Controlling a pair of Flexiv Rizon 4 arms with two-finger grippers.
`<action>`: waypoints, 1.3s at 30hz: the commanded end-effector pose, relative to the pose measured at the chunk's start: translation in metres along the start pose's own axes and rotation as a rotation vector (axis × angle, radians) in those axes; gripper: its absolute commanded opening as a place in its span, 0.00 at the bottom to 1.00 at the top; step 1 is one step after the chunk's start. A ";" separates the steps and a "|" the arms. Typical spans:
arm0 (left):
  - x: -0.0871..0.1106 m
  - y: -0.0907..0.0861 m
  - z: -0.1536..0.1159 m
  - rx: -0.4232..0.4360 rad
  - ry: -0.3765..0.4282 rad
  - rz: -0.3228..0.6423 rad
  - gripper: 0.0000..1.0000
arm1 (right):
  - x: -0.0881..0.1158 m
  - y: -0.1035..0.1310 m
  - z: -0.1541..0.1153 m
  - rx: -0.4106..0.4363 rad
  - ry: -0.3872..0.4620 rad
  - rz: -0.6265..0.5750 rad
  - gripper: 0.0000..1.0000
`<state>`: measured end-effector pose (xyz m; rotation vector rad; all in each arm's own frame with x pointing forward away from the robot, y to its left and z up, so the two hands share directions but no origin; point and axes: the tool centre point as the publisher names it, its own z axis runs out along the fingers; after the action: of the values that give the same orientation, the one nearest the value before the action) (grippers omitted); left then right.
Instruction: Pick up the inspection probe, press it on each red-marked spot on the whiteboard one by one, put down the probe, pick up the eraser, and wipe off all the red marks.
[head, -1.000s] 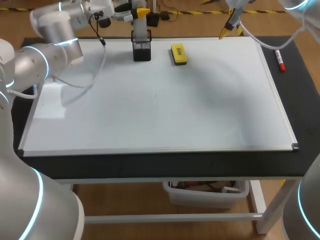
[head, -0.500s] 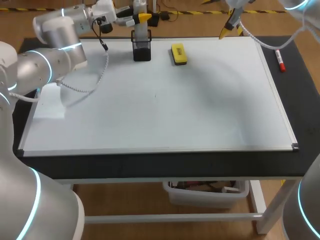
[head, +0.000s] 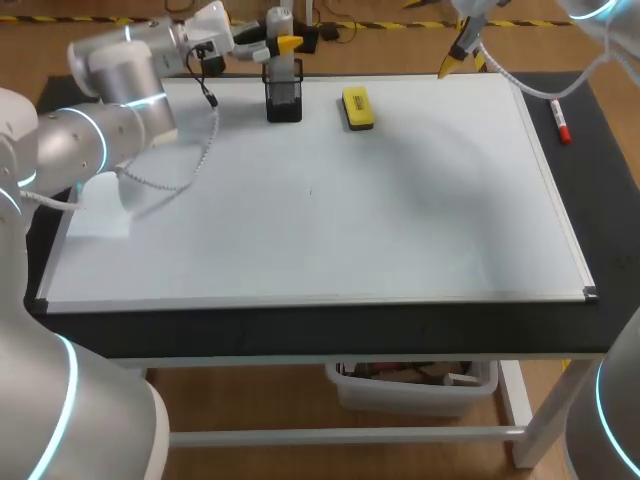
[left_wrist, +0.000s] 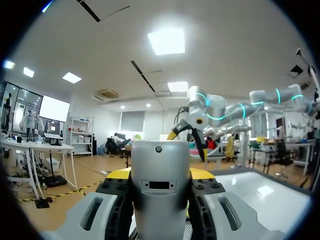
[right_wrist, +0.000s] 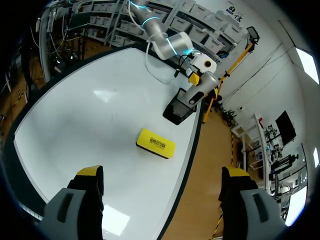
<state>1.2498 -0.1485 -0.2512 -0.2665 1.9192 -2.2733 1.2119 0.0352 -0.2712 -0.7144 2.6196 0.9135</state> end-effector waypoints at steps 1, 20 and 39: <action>-0.010 0.010 0.002 0.018 0.879 0.001 0.00 | 0.001 0.001 -0.002 0.006 0.003 -0.002 1.00; -0.012 0.021 0.002 0.005 0.915 -0.003 0.00 | 0.001 0.001 -0.002 0.006 0.003 -0.002 1.00; -0.010 0.014 -0.005 -0.022 0.917 0.014 1.00 | 0.001 0.001 -0.002 0.006 0.003 -0.002 1.00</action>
<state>1.2521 -0.1466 -0.2655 -0.2571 1.9239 -2.2417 1.2119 0.0352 -0.2712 -0.7143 2.6195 0.9135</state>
